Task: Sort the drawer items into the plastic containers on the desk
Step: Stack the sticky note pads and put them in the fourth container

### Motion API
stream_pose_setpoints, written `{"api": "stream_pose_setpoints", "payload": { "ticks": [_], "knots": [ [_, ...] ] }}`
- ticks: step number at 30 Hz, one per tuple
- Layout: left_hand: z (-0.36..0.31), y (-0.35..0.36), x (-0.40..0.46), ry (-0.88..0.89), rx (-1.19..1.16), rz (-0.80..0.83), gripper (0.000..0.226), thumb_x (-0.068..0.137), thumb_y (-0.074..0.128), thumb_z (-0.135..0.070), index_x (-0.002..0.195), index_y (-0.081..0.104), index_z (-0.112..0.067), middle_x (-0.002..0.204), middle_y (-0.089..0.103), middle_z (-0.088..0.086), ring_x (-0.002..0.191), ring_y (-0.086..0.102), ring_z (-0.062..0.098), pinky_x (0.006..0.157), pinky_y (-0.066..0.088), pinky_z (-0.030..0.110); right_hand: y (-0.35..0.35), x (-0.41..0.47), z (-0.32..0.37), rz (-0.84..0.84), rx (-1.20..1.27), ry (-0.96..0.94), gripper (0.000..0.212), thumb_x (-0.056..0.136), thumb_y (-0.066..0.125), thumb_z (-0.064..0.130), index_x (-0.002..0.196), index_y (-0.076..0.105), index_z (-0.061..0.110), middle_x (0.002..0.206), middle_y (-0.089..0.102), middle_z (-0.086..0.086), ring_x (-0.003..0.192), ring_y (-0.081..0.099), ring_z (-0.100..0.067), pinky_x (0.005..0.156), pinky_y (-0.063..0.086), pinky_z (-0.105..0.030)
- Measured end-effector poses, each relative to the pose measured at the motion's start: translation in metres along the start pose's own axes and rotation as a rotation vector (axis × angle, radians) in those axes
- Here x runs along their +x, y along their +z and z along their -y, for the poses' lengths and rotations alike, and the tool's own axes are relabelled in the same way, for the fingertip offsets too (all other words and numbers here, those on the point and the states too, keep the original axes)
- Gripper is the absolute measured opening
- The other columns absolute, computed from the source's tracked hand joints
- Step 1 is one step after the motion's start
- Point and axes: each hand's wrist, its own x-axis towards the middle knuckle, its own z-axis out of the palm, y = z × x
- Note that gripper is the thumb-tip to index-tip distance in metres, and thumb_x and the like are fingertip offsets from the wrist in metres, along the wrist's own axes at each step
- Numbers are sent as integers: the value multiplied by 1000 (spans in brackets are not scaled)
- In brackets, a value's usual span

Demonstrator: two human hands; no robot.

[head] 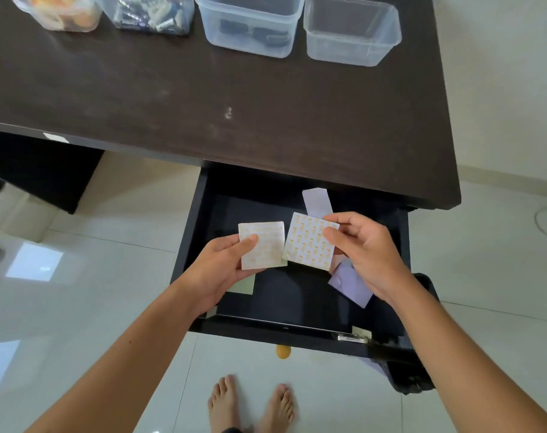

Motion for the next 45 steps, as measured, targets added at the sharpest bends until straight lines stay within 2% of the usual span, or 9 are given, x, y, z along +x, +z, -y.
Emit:
{"api": "stream_pose_setpoints", "payload": {
  "ticks": [5, 10, 16, 21, 28, 31, 36, 41, 45],
  "knots": [
    [-1, 11, 2, -2, 64, 117, 41, 97, 69, -31, 132, 70, -11, 124, 79, 6, 119, 74, 20, 105, 55, 39, 25, -1, 2, 84, 31, -32, 19, 95, 77, 11, 111, 78, 20, 105, 78, -10, 98, 78, -19, 81, 64, -28],
    [0, 7, 4, 22, 103, 45, 33, 95, 73, -17, 127, 72, -11, 117, 81, 5, 110, 78, 19, 93, 60, 32, 37, 0, 1, 53, -94, -73, 21, 91, 82, 23, 111, 81, 29, 98, 77, 2, 96, 74, -16, 89, 63, -33],
    [2, 1, 9, 22, 98, -7, 30, 97, 71, -18, 126, 73, -12, 117, 81, 4, 111, 77, 19, 101, 57, 36, -8, 6, -19, -205, -454, -40, 31, 90, 83, 15, 118, 76, 24, 107, 73, 6, 94, 69, -6, 93, 60, -28],
    [5, -2, 14, 15, 75, -17, 29, 101, 67, -18, 129, 71, -10, 121, 80, 5, 116, 75, 20, 107, 55, 40, -8, 11, -45, -174, -687, 13, 54, 83, 89, 14, 133, 70, 11, 121, 66, -6, 99, 62, -14, 92, 53, -29],
    [4, -6, 16, 7, 59, -47, 26, 105, 61, -18, 128, 71, -12, 118, 81, 2, 113, 76, 16, 105, 55, 36, -11, 1, -47, -153, -763, 14, 42, 93, 76, 15, 134, 68, 12, 124, 67, -6, 101, 63, -15, 87, 50, -26],
    [2, -6, 16, 12, 50, -48, 27, 105, 61, -18, 130, 70, -11, 118, 81, 2, 114, 75, 16, 107, 54, 37, -10, -9, -44, -79, -841, 55, 55, 87, 84, 21, 137, 63, 14, 130, 61, -5, 106, 59, -16, 84, 44, -26],
    [-6, -12, 11, 40, 36, -15, 30, 105, 61, -18, 131, 69, -8, 122, 79, 5, 119, 74, 19, 110, 52, 39, 4, -15, -37, -150, -851, -69, 63, 84, 88, 23, 140, 61, 16, 138, 51, -2, 126, 54, -22, 94, 45, -28],
    [-21, -30, 0, 86, 41, 44, 39, 99, 64, -23, 135, 67, -8, 128, 77, 7, 124, 71, 23, 111, 50, 41, 39, -2, -25, -22, -627, -168, 41, 85, 88, 27, 123, 73, 20, 116, 66, 10, 98, 62, -1, 83, 46, -7],
    [-30, -46, -15, 111, 21, 59, 48, 92, 66, -27, 134, 65, -3, 128, 76, 12, 123, 72, 26, 109, 51, 41, 75, 7, -24, 177, -500, -112, 47, 81, 91, 27, 124, 74, 23, 113, 71, 11, 105, 66, -6, 91, 55, -24]
  ]
}}
